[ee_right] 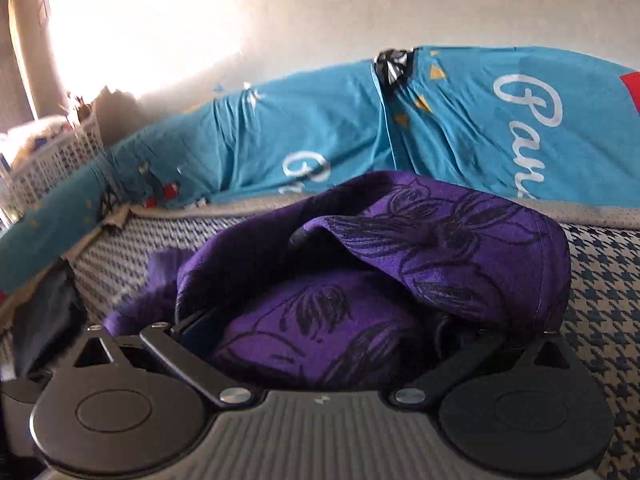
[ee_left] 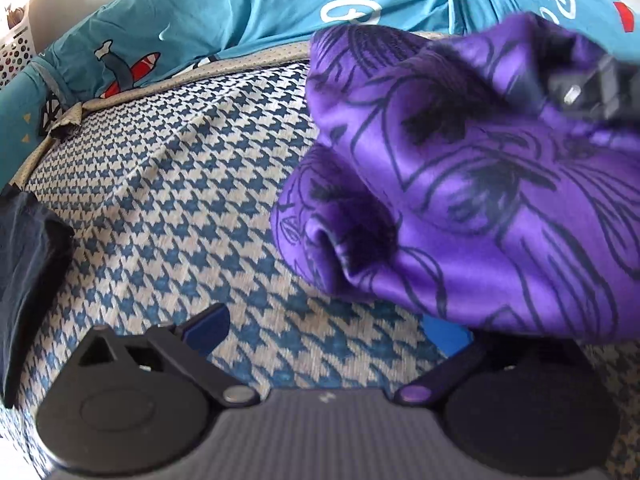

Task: Fold clothes

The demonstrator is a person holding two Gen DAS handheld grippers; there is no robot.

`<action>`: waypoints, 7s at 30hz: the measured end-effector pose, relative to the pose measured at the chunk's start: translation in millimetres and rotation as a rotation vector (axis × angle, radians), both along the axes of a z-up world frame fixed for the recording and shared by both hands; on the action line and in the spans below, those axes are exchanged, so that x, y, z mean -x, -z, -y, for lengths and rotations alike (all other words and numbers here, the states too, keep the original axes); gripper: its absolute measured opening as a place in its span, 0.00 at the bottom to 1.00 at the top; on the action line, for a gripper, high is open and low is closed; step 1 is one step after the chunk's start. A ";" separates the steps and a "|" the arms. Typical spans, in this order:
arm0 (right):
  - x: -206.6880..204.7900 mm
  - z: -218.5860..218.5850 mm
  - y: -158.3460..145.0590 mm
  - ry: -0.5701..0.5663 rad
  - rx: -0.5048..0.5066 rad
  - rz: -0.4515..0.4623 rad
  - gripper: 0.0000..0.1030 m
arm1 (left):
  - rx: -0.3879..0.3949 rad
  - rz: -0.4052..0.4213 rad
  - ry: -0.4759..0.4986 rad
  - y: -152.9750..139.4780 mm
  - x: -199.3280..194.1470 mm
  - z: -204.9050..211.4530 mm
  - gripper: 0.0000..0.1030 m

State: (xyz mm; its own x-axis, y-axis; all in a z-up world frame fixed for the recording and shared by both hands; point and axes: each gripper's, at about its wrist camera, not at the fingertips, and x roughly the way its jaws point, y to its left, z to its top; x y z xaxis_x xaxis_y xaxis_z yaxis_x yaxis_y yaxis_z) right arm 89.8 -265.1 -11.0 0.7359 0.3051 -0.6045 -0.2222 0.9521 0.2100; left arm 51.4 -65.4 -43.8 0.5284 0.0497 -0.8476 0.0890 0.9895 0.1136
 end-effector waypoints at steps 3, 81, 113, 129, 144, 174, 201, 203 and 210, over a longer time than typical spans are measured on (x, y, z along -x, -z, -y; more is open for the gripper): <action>3.0 -2.3 6.7 0.020 0.009 -0.024 1.00 | 0.016 -0.013 -0.024 0.7 7.1 -3.7 1.00; 192.1 9.5 -5.2 0.253 0.313 -0.211 1.00 | -0.001 0.039 -0.084 -47.7 148.2 25.7 1.00; 189.6 4.7 -7.4 0.227 0.319 -0.217 1.00 | -0.007 0.033 -0.080 -46.4 148.2 29.0 1.00; 189.9 4.6 -6.7 0.228 0.317 -0.219 1.00 | -0.010 0.032 -0.082 -45.8 147.5 29.7 1.00; 189.2 5.7 -5.2 0.227 0.318 -0.221 1.00 | -0.010 0.031 -0.081 -45.4 147.5 29.6 1.00; 186.3 3.6 -2.2 0.223 0.328 -0.231 1.00 | -0.004 0.022 -0.085 -40.8 143.7 27.8 1.00; 180.1 7.0 -3.8 0.229 0.248 -0.234 1.00 | 0.016 0.034 -0.082 -44.2 127.3 21.3 1.00; 177.8 7.9 -5.2 0.226 0.235 -0.231 1.00 | 0.023 0.040 -0.090 -47.7 122.1 16.4 1.00; 160.9 15.9 -18.4 0.231 0.216 -0.155 1.00 | 0.039 0.067 -0.113 -63.4 95.5 1.9 1.00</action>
State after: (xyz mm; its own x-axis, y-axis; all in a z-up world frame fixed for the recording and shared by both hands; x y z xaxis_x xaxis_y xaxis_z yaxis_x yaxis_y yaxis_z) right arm -71.2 -281.0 7.4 0.6648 -0.0056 -0.7470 0.0228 0.9997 0.0129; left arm -44.2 -67.3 19.7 0.5767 0.0795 -0.8131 -0.0296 0.9966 0.0765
